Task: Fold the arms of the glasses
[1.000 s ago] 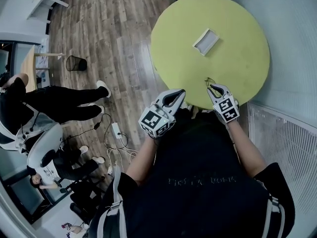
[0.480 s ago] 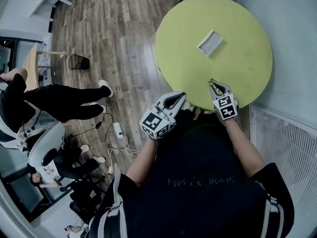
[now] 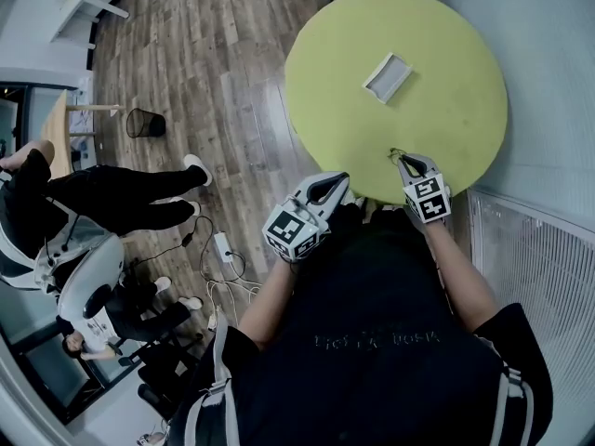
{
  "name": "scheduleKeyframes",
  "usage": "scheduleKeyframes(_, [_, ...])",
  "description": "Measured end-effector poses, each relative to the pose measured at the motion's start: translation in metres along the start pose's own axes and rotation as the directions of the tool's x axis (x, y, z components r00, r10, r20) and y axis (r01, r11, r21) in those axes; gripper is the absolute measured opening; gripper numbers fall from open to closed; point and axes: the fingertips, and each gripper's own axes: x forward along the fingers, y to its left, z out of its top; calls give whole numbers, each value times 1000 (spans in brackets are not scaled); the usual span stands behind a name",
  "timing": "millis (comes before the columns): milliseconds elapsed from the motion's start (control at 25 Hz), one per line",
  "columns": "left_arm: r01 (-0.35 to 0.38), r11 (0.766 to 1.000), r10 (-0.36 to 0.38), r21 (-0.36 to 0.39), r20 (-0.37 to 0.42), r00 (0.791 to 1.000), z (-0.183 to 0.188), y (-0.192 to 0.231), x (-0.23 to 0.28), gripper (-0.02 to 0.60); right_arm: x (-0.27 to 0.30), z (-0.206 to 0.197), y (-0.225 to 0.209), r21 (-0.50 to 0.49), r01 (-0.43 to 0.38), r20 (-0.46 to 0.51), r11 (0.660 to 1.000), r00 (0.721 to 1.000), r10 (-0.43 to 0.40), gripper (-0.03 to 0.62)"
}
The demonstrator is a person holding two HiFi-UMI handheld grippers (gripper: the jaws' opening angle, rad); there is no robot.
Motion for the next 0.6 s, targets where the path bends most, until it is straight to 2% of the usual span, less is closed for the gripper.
scheduleKeyframes(360, [35,999,-35,-5,-19,999,-2,-15,11,18,-16,-23,-15,62,-6,-22,998,1000,8,43])
scheduleKeyframes(600, [33,999,-33,-4,-25,999,-2,-20,15,18,-17,-42,-30,75,11,-43,997,999,-7,43])
